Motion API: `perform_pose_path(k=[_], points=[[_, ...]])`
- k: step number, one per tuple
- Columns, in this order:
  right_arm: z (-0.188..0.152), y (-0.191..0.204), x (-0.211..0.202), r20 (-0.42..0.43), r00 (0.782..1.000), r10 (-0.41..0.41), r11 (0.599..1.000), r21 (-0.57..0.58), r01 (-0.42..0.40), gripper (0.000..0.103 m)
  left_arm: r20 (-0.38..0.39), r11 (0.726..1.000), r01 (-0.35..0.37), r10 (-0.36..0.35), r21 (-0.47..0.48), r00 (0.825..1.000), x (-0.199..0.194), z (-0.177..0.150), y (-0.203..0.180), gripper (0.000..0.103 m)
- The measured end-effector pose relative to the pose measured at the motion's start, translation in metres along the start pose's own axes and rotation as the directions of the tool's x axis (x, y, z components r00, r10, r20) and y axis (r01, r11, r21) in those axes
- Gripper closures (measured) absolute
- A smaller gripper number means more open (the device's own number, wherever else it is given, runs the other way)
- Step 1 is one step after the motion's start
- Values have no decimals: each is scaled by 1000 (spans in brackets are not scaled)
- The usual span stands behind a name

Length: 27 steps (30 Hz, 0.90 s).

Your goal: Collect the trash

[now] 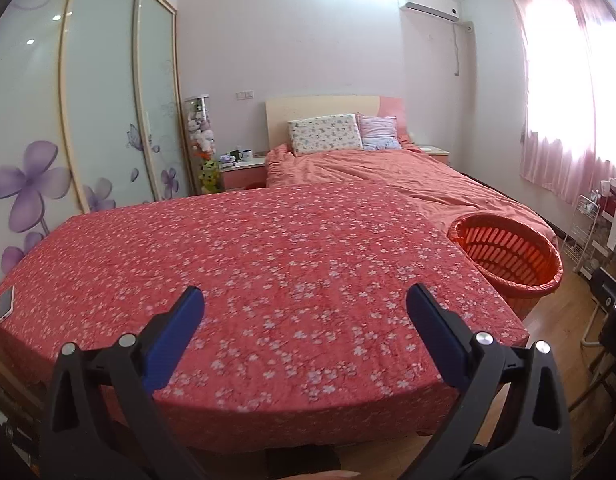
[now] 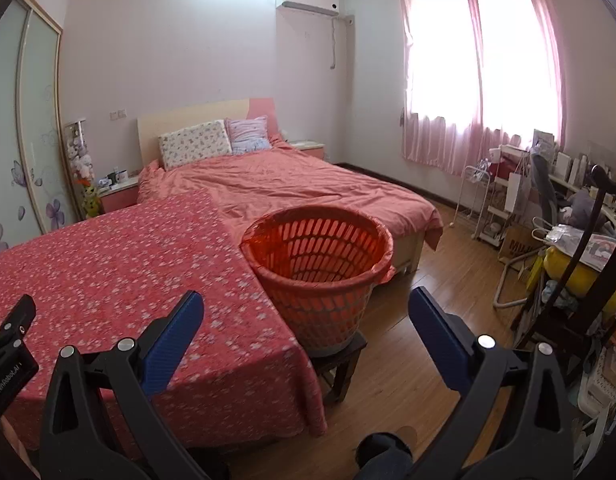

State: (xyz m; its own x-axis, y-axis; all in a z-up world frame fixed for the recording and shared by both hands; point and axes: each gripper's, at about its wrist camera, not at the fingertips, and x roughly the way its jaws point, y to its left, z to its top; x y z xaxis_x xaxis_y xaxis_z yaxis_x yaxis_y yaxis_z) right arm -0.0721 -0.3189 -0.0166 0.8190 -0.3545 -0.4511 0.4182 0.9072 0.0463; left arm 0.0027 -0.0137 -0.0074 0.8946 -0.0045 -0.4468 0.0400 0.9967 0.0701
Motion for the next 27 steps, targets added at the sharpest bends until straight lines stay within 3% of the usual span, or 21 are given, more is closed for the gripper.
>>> perform_pose_path(k=[11,27], points=[[-5,11,-9,-20,999,-34,999,-28,33,2,-58,999,10,-13,-40,998,-1,-2,10,4],[-9,13,-4,-63,998,-20,999,-48,17,2,-115,995,60,-69,-77,991,9,-4,10,4]])
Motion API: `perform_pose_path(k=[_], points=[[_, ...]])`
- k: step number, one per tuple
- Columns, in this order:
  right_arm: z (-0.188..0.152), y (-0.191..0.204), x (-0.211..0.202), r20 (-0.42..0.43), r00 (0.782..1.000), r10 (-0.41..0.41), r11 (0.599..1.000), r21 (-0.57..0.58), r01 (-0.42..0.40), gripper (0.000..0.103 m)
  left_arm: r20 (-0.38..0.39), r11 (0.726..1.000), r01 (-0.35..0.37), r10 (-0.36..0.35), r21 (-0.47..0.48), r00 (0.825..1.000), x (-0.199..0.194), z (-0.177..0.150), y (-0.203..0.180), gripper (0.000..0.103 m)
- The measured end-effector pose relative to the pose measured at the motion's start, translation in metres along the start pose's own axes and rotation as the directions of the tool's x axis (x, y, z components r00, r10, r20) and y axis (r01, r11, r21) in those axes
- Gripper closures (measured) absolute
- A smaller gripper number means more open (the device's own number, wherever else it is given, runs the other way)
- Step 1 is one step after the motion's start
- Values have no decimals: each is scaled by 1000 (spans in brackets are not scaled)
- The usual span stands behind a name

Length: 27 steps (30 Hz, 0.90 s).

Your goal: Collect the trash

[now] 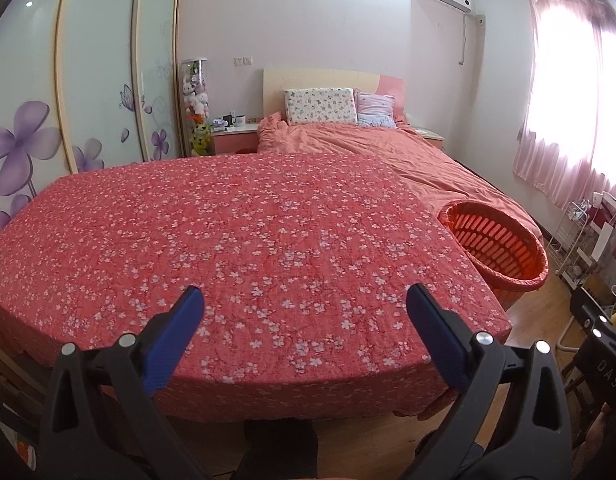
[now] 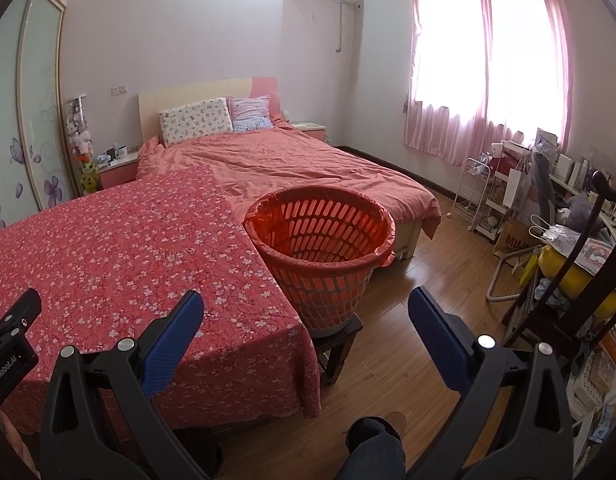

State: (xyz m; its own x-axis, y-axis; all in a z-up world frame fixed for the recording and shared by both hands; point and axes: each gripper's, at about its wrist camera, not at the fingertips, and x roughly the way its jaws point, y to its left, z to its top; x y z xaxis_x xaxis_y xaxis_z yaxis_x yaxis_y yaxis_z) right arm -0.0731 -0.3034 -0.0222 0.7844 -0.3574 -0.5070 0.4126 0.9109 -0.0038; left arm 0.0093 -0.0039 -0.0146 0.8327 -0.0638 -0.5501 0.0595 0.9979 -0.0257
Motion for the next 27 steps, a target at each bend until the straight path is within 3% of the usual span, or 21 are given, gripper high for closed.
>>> perform_pose_path(k=[10,27], points=[[6,0,-3,14,999,29,1000,9,-29,2,56,1000,-17,16,18,998,-11,12,-10,4],[8,1,-2,14,999,29,1000,9,-29,2,58,998,-56,55,8,997,-9,15,-8,4]])
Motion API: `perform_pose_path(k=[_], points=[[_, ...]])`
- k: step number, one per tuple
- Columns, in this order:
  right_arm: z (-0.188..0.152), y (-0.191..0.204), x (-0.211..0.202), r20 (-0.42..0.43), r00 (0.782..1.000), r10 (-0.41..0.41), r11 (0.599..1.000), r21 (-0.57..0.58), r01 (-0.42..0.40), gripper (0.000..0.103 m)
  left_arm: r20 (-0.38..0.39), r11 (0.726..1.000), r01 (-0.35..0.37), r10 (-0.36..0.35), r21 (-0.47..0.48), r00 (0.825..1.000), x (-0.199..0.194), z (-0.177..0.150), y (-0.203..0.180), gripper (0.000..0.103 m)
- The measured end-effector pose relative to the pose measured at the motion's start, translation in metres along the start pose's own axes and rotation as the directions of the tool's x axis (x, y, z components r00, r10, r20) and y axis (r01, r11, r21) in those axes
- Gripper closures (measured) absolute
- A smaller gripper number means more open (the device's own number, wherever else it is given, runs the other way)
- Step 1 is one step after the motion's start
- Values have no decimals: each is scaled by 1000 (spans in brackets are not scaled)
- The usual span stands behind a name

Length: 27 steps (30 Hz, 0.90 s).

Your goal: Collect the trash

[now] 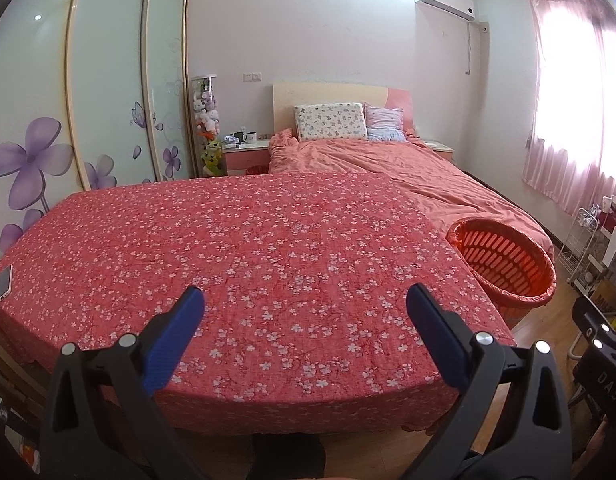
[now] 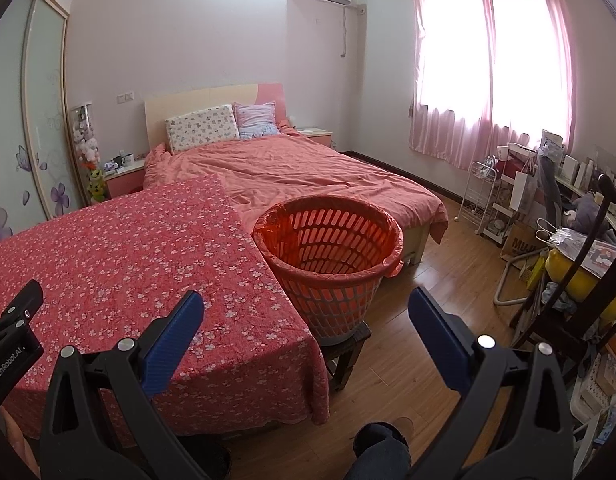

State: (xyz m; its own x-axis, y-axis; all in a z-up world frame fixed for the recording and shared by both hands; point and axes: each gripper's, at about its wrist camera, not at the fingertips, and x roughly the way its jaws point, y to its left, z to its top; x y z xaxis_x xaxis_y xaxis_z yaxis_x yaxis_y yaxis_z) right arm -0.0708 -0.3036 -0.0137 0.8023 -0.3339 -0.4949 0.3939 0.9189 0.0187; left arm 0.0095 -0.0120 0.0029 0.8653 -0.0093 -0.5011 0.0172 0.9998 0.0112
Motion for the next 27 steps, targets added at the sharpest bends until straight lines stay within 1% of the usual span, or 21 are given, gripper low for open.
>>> perform_pose_path(k=[15,27], points=[[6,-2,2,-1,1000,-4,1000,4,4,2,3,1000,-1,1,-1,1000,-1,0,1,4],[1,-9,3,-4,1000,-7,1000,12,7,2,2,1000,-1,1,-1,1000,-1,1,-1,4]])
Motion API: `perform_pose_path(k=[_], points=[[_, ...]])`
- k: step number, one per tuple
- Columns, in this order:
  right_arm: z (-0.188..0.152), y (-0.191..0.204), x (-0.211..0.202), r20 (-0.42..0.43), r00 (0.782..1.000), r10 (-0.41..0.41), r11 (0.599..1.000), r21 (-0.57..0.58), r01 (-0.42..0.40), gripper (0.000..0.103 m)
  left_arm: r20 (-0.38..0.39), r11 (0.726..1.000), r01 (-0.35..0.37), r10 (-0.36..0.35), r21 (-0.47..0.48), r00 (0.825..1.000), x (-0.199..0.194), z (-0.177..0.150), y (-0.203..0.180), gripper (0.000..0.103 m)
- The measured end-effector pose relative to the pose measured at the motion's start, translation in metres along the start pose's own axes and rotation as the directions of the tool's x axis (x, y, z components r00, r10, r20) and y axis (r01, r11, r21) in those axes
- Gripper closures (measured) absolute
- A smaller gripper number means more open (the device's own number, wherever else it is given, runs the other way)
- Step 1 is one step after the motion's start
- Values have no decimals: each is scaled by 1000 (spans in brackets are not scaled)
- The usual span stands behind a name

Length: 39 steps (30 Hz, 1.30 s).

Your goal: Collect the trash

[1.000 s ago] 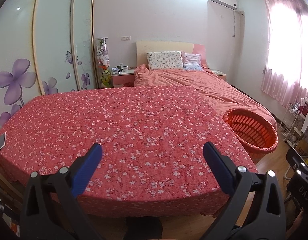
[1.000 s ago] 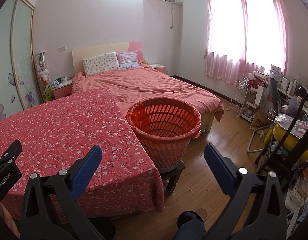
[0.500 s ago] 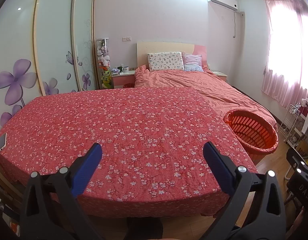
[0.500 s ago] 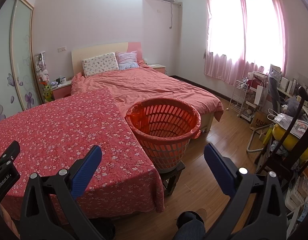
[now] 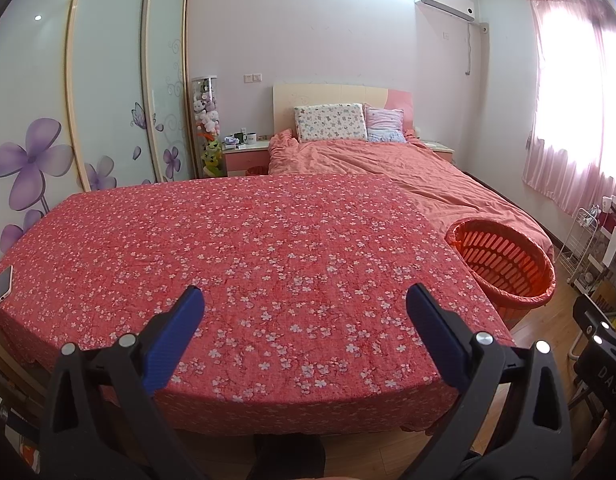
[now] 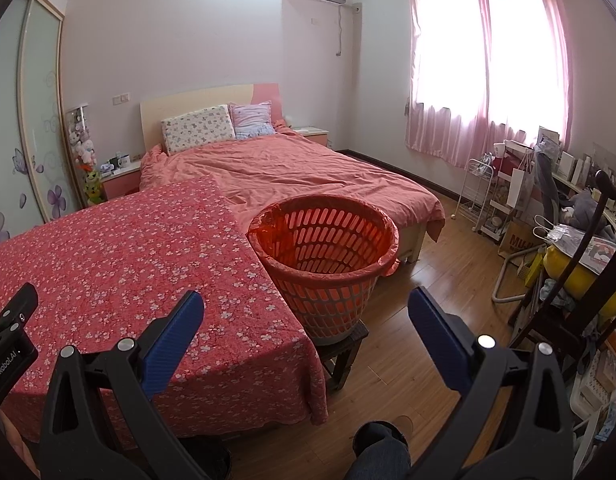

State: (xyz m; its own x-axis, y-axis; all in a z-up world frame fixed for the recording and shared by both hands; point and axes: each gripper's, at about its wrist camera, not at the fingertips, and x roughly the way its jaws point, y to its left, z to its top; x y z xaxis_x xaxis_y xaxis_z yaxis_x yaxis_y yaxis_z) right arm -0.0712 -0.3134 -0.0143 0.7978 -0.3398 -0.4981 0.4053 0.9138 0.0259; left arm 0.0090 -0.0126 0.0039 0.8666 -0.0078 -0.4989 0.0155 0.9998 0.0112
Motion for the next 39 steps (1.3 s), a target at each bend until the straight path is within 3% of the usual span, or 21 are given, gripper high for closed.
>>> perform_pose_path(k=[39], points=[[0,0,0,0,1000,-1,1000,0,1,2,0,1000,0,0,1,1000,-1,-1,-3,4]])
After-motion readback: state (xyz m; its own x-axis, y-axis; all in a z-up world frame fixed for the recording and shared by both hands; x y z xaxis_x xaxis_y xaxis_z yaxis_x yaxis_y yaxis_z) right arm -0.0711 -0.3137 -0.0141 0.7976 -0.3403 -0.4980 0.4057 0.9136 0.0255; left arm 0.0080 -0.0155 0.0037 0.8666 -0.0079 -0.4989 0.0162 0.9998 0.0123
